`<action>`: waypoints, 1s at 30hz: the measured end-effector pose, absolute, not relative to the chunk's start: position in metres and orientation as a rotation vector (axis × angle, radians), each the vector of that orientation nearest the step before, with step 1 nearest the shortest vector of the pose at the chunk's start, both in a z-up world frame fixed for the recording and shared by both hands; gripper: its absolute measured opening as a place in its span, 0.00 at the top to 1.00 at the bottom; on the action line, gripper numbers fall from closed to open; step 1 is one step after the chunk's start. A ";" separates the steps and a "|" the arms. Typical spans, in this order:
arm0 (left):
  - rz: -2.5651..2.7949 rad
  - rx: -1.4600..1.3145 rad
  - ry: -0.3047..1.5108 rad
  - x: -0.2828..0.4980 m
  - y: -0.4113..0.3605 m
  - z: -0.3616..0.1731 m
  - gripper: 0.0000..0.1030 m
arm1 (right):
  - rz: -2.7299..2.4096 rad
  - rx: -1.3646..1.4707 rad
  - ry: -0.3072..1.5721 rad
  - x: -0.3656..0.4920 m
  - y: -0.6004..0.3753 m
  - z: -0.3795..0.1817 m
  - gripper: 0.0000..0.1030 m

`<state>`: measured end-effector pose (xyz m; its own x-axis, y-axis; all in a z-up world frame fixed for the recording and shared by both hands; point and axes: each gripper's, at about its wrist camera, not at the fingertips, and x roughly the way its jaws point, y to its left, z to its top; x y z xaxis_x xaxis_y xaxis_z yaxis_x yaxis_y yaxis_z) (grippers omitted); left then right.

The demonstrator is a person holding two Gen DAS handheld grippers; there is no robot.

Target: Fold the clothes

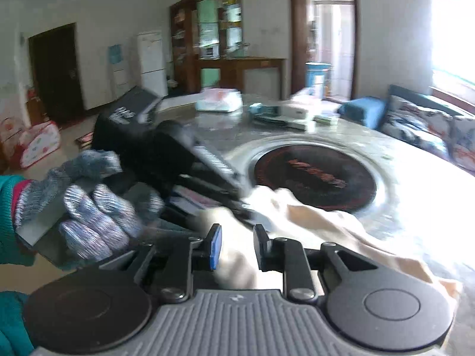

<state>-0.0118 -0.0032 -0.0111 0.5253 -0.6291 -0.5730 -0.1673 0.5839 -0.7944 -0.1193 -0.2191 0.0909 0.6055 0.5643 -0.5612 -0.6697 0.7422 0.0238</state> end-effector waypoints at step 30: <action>-0.339 -0.539 0.922 -0.005 -0.058 0.039 0.85 | 0.194 0.206 0.624 -0.087 -0.372 0.059 0.91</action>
